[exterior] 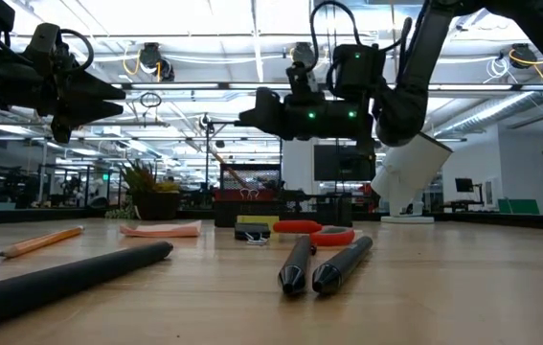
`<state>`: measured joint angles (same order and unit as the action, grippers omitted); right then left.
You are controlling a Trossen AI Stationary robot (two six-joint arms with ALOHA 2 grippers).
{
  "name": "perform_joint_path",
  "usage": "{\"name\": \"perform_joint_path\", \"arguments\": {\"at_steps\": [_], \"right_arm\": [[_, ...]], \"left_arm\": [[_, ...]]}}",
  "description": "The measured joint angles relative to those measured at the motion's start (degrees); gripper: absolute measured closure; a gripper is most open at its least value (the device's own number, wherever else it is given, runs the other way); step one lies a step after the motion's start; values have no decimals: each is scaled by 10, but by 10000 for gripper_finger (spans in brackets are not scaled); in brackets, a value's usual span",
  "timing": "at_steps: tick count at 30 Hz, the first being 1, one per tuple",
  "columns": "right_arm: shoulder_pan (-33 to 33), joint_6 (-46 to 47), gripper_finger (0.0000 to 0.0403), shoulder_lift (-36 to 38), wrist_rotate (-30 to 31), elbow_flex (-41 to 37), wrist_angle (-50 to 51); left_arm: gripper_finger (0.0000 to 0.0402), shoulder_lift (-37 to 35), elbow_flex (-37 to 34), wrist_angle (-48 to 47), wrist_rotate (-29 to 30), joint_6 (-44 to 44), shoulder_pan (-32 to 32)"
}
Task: Pick and place office supplies into organizer
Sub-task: Put the scissor into the mesh organizer
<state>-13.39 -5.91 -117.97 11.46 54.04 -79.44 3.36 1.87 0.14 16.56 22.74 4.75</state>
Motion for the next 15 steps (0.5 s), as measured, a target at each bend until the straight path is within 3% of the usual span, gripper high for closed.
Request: {"name": "perform_joint_path", "arguments": {"at_steps": [7,12,15], "right_arm": [[72,-55,324,6,22,3,75],[149,-84,328,5,120,36,210],[191,-75,330,5,210,61,244]], "left_arm": [[254,0,0,0,0,0,0],[254,0,0,0,0,0,0],[254,0,0,0,0,0,0]]}}
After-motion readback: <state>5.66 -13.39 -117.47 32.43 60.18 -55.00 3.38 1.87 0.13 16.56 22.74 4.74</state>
